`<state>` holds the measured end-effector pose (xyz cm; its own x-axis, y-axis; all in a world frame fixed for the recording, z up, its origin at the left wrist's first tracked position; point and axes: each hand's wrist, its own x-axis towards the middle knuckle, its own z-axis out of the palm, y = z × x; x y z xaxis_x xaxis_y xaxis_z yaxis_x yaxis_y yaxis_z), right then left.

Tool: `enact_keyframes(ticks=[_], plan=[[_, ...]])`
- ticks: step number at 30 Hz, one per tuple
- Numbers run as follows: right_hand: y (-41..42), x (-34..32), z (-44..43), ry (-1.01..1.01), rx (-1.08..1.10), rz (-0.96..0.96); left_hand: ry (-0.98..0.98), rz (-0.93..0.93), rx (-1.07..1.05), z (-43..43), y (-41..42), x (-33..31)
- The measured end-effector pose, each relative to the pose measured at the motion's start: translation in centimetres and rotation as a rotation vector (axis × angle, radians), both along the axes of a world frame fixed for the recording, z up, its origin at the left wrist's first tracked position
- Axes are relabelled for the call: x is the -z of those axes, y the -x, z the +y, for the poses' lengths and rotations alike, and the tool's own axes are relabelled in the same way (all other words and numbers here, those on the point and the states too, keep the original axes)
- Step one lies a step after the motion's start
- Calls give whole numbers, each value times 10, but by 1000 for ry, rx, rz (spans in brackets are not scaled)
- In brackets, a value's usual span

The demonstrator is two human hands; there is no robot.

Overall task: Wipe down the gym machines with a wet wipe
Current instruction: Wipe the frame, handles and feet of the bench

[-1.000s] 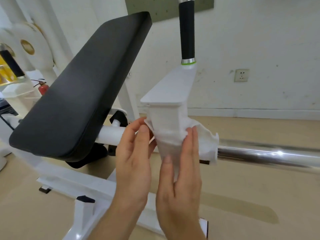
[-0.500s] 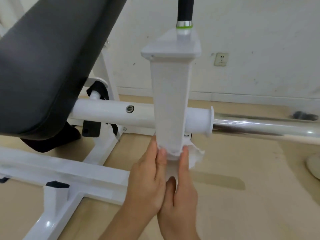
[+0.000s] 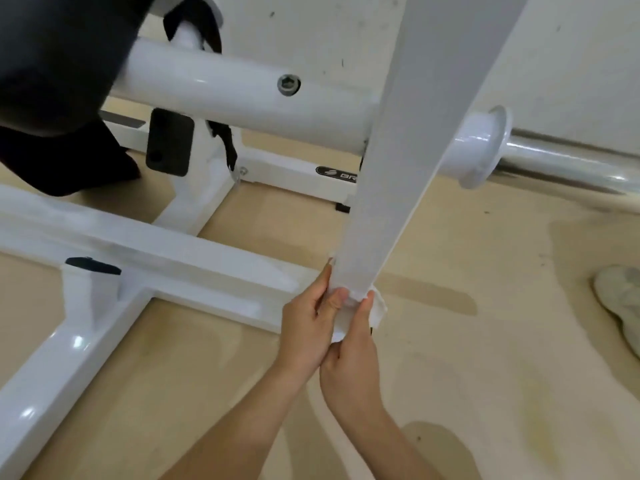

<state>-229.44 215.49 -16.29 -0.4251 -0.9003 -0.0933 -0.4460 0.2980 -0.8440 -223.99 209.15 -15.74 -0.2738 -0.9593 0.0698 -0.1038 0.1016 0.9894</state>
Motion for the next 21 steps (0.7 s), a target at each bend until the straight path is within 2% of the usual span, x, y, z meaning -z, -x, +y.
enact_keyframes(ticks=[3,5,8,10,13,15,18,21], plan=[[-4,13,-2,-88,-11,26,103,-161,-4,-4,-5,18],[-6,13,-7,-121,38,-26,231,-307,26,-12,-9,21],[-8,0,-7,-103,108,-121,565,-665,117,-29,-27,23],[-11,-11,-4,-130,101,-160,711,-892,217,-42,-40,30],[-29,-22,4,-199,-8,-72,792,-1103,364,-57,-57,30],[-43,-22,5,-189,-107,38,759,-1203,418,-72,-68,23],[-52,-20,-5,-161,-246,218,471,-1161,392,-101,-87,9],[-47,-14,-19,-147,-272,285,343,-848,291,-107,-104,0]])
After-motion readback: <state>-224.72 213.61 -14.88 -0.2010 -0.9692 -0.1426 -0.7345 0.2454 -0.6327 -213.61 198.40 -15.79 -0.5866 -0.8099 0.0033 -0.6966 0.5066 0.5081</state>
